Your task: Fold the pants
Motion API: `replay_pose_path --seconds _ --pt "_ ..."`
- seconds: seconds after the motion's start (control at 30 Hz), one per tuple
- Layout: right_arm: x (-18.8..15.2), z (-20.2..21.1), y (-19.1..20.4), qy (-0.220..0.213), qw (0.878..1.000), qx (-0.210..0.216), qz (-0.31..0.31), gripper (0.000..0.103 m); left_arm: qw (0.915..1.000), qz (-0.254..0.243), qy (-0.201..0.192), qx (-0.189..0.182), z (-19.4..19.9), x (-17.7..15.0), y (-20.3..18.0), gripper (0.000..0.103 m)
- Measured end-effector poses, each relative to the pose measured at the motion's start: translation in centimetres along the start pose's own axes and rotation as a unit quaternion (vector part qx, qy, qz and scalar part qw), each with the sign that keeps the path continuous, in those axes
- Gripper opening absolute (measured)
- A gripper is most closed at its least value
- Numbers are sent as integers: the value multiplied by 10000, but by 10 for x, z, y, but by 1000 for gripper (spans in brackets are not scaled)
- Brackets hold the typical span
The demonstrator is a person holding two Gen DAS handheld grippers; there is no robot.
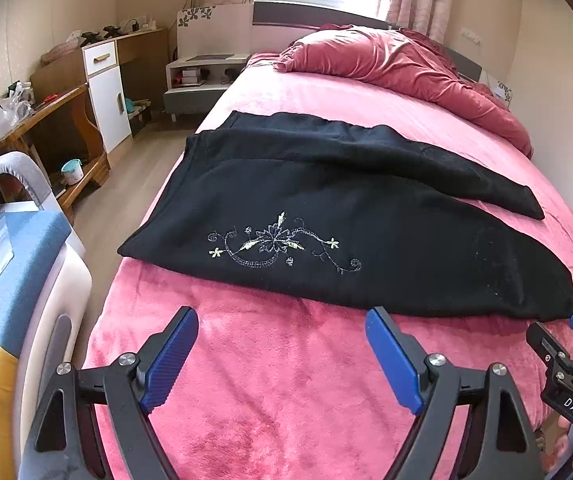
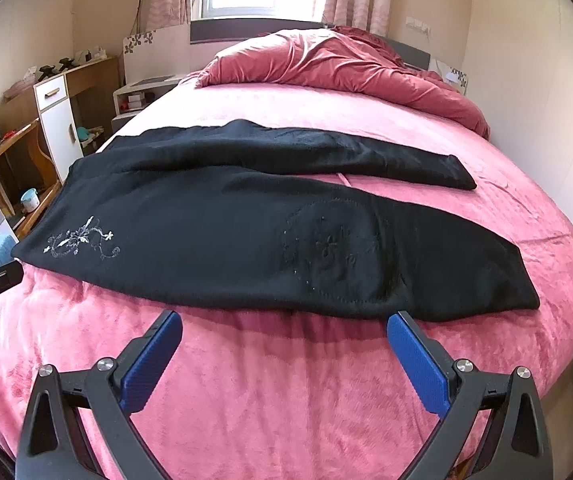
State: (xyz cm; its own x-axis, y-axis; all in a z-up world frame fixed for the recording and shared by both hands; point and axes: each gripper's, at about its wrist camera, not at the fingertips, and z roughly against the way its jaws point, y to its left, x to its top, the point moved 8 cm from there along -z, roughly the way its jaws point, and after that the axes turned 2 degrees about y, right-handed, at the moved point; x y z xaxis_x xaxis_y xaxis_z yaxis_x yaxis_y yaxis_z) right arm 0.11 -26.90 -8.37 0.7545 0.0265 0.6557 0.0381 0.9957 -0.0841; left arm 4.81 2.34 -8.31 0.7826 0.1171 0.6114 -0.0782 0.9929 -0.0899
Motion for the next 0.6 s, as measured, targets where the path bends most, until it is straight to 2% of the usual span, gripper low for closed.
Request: replay_pose_path --seconds 0.4,0.6 --pt "-1 -3 0 13 10000 36 -20 103 9998 -136 -12 118 2 0 -2 88" --pt "-3 -7 -9 110 9995 156 -248 103 9995 -226 -95 194 6 3 -4 88"
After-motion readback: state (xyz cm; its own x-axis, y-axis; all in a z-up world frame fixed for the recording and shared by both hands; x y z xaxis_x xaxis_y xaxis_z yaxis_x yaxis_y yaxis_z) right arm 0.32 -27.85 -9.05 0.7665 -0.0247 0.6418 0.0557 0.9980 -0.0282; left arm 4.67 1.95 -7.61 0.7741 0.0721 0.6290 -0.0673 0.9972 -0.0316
